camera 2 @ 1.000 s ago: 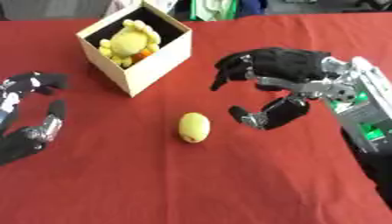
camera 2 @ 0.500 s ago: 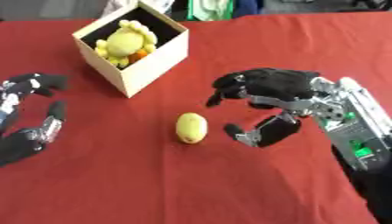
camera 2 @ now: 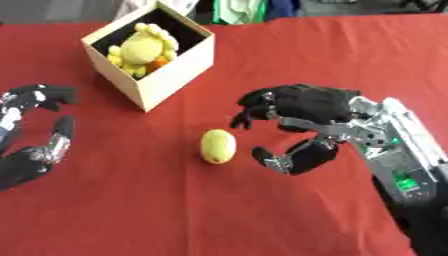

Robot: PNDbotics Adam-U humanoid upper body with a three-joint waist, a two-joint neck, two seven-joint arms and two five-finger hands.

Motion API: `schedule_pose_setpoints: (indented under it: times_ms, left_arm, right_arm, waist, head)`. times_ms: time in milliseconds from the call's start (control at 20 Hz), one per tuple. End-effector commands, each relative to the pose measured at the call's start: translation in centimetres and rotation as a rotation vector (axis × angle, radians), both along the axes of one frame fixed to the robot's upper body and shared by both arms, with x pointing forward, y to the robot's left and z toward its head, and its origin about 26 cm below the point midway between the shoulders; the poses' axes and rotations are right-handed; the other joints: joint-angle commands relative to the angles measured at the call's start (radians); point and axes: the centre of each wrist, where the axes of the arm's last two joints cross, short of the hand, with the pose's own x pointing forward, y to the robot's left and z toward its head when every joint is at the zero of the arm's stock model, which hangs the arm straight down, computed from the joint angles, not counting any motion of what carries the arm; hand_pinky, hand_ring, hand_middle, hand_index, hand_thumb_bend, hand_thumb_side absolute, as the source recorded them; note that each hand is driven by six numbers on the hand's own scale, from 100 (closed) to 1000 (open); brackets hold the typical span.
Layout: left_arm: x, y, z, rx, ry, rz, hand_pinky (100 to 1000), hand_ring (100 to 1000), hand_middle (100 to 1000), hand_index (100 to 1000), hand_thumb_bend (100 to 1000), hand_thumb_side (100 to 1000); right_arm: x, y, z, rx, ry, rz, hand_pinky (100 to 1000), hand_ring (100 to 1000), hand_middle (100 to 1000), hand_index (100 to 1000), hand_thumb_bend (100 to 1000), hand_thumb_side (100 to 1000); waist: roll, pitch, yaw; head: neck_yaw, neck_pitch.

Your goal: Pick up objects on the table and place them in the box.

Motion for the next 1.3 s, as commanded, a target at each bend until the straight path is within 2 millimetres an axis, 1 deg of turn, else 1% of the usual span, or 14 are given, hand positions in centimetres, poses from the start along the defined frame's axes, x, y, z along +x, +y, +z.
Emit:
schedule_pose_setpoints:
  times_ms: [50, 250, 300, 350, 400, 550, 600, 650, 750, 800, 950, 1050, 1100, 1300]
  left_arm:
    - [-0.2, -0.1, 0.8, 0.007, -0.032, -0.001, 698, 751, 669, 855, 100, 756]
    - [-0.2, -0.1, 0.8, 0.005, -0.035, -0.002, 698, 751, 669, 855, 100, 754]
    - [-0.2, -0.2, 0.8, 0.005, -0.035, -0.002, 698, 751, 669, 855, 100, 755]
    - [-0.2, -0.2, 0.8, 0.006, -0.034, -0.002, 698, 751, 669, 855, 100, 755]
    - [-0.2, -0.2, 0.8, 0.006, -0.034, -0.002, 698, 751, 669, 855, 100, 755]
    - [-0.2, -0.3, 0.8, 0.007, -0.035, -0.001, 698, 751, 669, 855, 100, 758]
    - [-0.2, -0.3, 0.8, 0.008, -0.035, -0.001, 697, 750, 668, 855, 100, 760]
    - [-0.2, -0.3, 0.8, 0.008, -0.035, -0.001, 697, 750, 668, 855, 100, 762]
    - [-0.2, -0.4, 0.8, 0.009, -0.034, -0.001, 697, 750, 668, 854, 100, 764]
    - [-0.2, -0.4, 0.8, 0.010, -0.034, -0.001, 697, 750, 668, 854, 100, 766]
    - [-0.2, -0.5, 0.7, 0.012, -0.034, -0.001, 697, 750, 668, 854, 100, 770]
    - [-0.1, -0.5, 0.8, 0.013, -0.036, -0.002, 696, 749, 667, 853, 100, 773]
    - [-0.1, -0.5, 0.8, 0.013, -0.037, -0.003, 695, 749, 666, 853, 100, 772]
    - [-0.1, -0.7, 0.8, 0.017, -0.037, -0.007, 695, 748, 666, 852, 100, 778]
  right_arm:
    - [-0.5, 0.2, 0.6, 0.004, -0.060, 0.002, 844, 934, 656, 870, 100, 253]
    - [-0.6, 0.7, 0.2, 0.007, -0.091, -0.003, 844, 936, 659, 873, 100, 250]
    - [-0.5, 0.8, 0.0, 0.002, -0.091, -0.002, 846, 938, 660, 877, 100, 286]
    - [-0.5, 0.9, -0.2, -0.004, -0.088, 0.001, 846, 938, 660, 877, 100, 290]
    - [-0.5, 1.0, -0.3, -0.007, -0.087, 0.002, 846, 938, 660, 877, 100, 312]
    - [-0.4, 1.0, -0.5, -0.003, -0.095, -0.007, 845, 937, 659, 878, 100, 299]
    - [-0.4, 1.0, -0.5, 0.000, -0.098, -0.011, 845, 937, 658, 880, 100, 314]
    - [-0.3, 1.1, -0.6, 0.003, -0.102, -0.014, 845, 937, 658, 882, 100, 308]
    - [-0.3, 1.2, -0.7, 0.013, -0.117, -0.022, 842, 936, 658, 895, 100, 269]
    - [-0.3, 1.3, -0.7, 0.017, -0.124, -0.026, 844, 937, 657, 897, 100, 292]
    - [-0.1, 1.5, -1.2, 0.012, -0.131, -0.037, 844, 938, 656, 889, 100, 318]
    - [0.1, 1.4, -1.4, 0.016, -0.136, -0.055, 842, 937, 653, 864, 100, 271]
    - [0.1, 1.4, -1.5, 0.021, -0.142, -0.063, 842, 937, 653, 858, 100, 265]
    - [0.4, 1.6, -1.9, 0.022, -0.155, -0.080, 843, 938, 652, 857, 100, 308]
  waist:
    - [0.001, -0.015, 0.002]
    - [0.003, -0.012, 0.006]
    - [0.003, -0.011, 0.007]
    - [0.003, -0.010, 0.008]
    - [0.003, -0.008, 0.010]
    - [0.004, -0.005, 0.013]
    - [0.004, -0.004, 0.014]
    - [0.004, -0.003, 0.015]
    - [0.005, 0.000, 0.016]
    - [0.006, 0.001, 0.016]
    - [0.007, 0.005, 0.015]
    - [0.009, 0.008, 0.015]
    - [0.010, 0.009, 0.015]
    - [0.013, 0.014, 0.016]
  head:
    - [-0.004, -0.014]
    - [-0.008, -0.014]
    - [-0.009, -0.014]
    - [-0.009, -0.014]
    - [-0.009, -0.014]
    - [-0.010, -0.015]
    - [-0.011, -0.017]
    - [-0.012, -0.018]
    - [-0.013, -0.021]
    - [-0.013, -0.022]
    - [-0.016, -0.025]
    - [-0.016, -0.028]
    - [-0.016, -0.029]
    - [-0.020, -0.034]
